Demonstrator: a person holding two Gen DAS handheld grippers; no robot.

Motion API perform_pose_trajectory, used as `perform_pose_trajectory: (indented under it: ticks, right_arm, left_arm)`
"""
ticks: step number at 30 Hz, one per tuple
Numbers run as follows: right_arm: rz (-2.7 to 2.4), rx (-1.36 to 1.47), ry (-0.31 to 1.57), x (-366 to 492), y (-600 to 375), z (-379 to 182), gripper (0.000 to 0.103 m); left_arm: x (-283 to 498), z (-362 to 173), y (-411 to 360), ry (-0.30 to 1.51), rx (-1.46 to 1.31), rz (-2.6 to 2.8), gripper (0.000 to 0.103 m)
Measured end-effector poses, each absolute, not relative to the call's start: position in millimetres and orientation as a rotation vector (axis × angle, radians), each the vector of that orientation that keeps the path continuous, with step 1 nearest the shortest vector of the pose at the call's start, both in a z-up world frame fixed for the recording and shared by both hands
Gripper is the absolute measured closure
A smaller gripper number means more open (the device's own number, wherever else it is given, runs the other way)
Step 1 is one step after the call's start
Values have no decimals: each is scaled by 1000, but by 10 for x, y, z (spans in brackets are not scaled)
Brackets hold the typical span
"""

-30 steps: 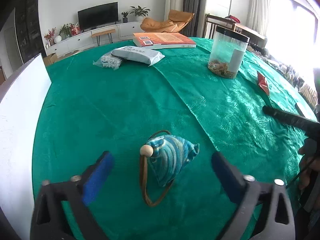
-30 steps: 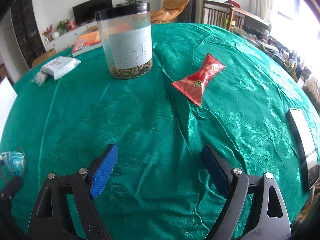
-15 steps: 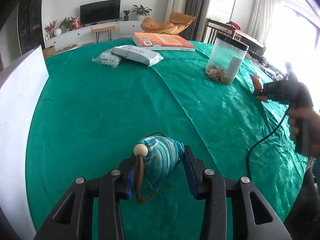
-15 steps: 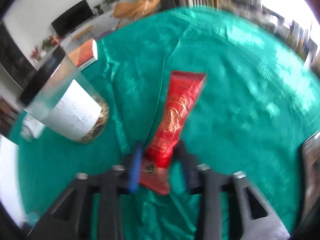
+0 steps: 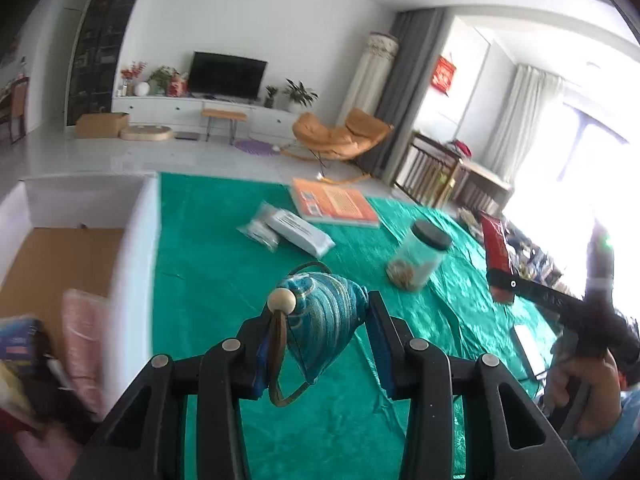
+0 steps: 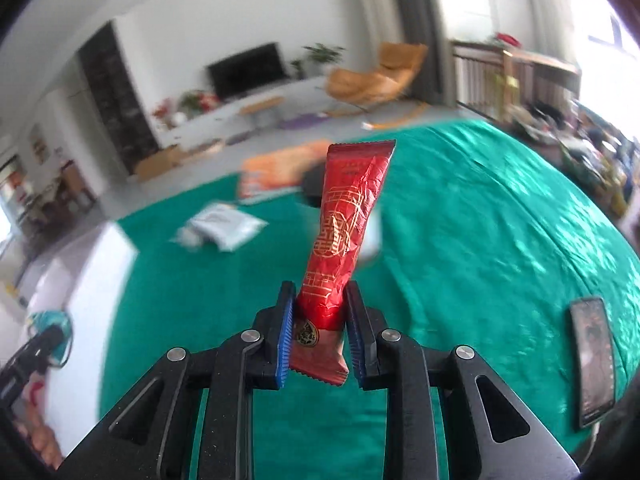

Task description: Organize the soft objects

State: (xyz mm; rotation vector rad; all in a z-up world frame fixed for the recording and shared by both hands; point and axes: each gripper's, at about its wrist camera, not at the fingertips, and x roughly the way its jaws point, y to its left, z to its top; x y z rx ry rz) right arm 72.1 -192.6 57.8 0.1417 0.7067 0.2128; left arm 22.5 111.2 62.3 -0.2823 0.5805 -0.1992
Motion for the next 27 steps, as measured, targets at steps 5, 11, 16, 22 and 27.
perform_pose_trajectory:
  ticks: [5, 11, 16, 22, 27]
  right_arm:
    - [512, 130, 657, 381, -795, 1011, 78]
    - [895, 112, 706, -4, 637, 1107, 77]
    - [1053, 143, 865, -53, 1227, 681, 30]
    - [779, 95, 796, 185, 539, 343, 30]
    - [381, -70, 749, 480, -261, -172, 30]
  left_arm:
    - [-201, 855, 1923, 543, -240, 8, 62]
    - [-559, 590, 2776, 637, -221, 291, 39]
    - [-661, 274, 3081, 686, -294, 428, 0]
    - [-534, 312, 2863, 633, -275, 412, 0]
    - [-341, 469, 2369, 589, -255, 292, 0]
